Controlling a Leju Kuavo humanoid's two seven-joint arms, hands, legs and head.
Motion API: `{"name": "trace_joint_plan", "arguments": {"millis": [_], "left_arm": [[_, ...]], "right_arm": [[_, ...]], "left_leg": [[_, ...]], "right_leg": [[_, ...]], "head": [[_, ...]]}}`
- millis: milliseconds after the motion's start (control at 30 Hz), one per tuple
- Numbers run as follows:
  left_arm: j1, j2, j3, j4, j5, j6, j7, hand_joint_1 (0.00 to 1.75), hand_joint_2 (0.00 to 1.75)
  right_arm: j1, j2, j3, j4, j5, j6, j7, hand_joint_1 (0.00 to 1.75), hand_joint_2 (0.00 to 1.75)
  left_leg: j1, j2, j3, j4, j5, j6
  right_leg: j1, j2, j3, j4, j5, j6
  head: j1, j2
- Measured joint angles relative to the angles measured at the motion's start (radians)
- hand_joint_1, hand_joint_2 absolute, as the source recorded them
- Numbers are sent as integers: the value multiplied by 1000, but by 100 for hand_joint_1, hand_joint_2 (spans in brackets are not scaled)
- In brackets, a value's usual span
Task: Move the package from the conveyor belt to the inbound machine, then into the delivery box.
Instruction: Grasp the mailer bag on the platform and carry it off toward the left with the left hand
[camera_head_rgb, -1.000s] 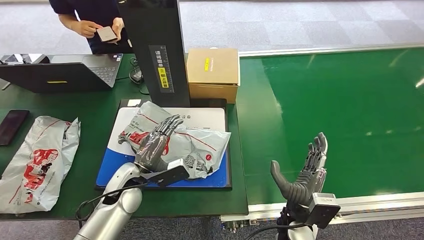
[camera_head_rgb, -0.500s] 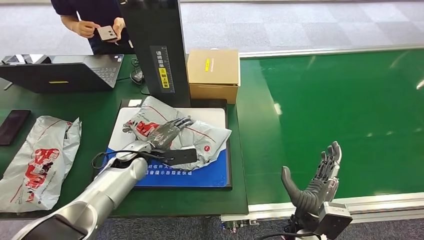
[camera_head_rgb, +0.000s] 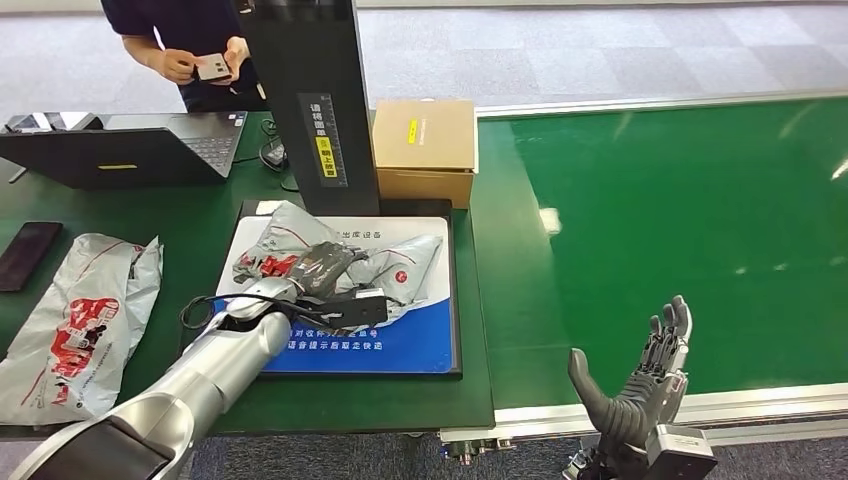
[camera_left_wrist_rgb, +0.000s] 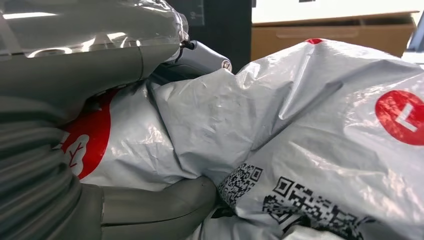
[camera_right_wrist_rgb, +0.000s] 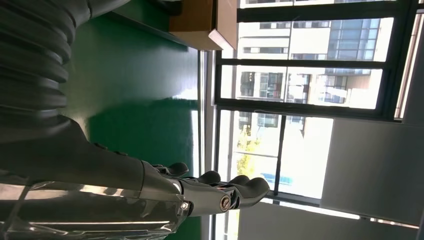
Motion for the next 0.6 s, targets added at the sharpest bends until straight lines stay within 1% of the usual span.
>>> {"name": "trace_joint_plan", "arguments": {"millis": [133, 233, 300, 433, 600], "left_arm": [[86, 18, 10, -137, 44, 91, -16, 175, 175], [153, 27, 40, -276, 99, 158, -34, 175, 175], [185, 30, 65, -361, 125, 194, -43, 175, 175], [230, 33, 111, -493, 134, 265, -52, 175, 175], [261, 33, 169, -580, 127, 381, -48, 175, 175]], "right_arm": [[1, 7, -6, -4, 16, 19, 9, 0, 175], [-1, 12, -9, -5, 26, 29, 23, 0, 175], [-4, 15, -10, -5, 29, 31, 31, 0, 175], [-8, 16, -10, -5, 35, 30, 38, 0, 175], [-9, 16, -10, -4, 38, 24, 45, 0, 175]], "left_leg": [[0, 0, -4, 0, 0, 0], [0, 0, -8, 0, 0, 0], [0, 0, -10, 0, 0, 0], [0, 0, -11, 0, 0, 0], [0, 0, -11, 0, 0, 0]], "right_leg": [[0, 0, -4, 0, 0, 0], [0, 0, -8, 0, 0, 0], [0, 0, -9, 0, 0, 0], [0, 0, -10, 0, 0, 0], [0, 0, -10, 0, 0, 0]], "head": [[0, 0], [0, 0], [0, 0], [0, 0], [0, 0]]}}
